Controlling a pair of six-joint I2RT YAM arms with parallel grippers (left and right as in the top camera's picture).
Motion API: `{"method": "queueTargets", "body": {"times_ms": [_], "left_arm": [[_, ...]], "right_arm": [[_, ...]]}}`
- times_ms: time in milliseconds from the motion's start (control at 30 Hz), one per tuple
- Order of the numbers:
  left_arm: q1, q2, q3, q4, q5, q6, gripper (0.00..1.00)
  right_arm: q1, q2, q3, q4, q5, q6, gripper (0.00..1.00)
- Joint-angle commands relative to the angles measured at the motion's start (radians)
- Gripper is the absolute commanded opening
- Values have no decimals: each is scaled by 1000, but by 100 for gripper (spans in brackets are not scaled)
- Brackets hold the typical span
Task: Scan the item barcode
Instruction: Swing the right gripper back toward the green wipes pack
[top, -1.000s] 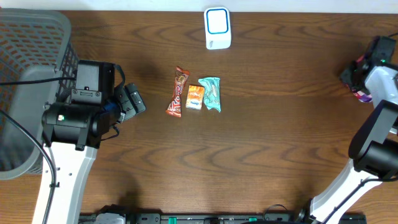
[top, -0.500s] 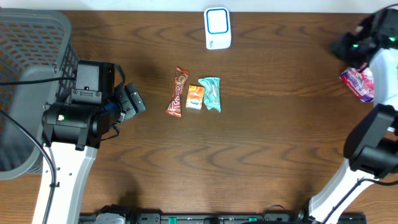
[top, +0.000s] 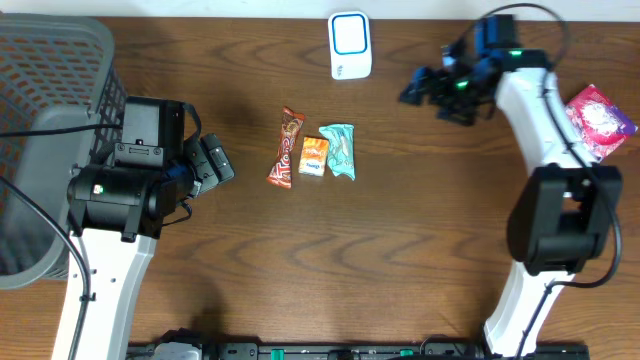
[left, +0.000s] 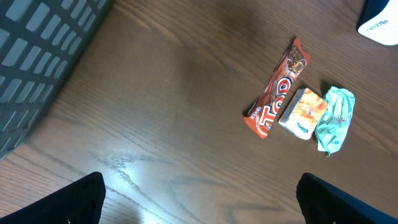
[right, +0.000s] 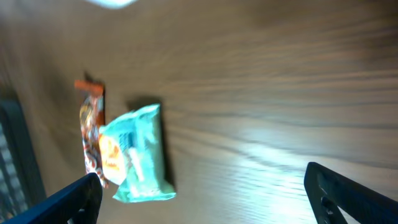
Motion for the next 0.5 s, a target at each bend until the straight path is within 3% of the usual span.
{"method": "queueTargets", "body": {"times_ms": [0, 467], "left_arm": [[4, -6, 10, 0, -13, -5, 98], [4, -6, 10, 0, -13, -5, 98]], "right_arm": [[73, -25, -11, -1, 40, -5, 99], [264, -24, -11, 25, 159, 60, 99]]}}
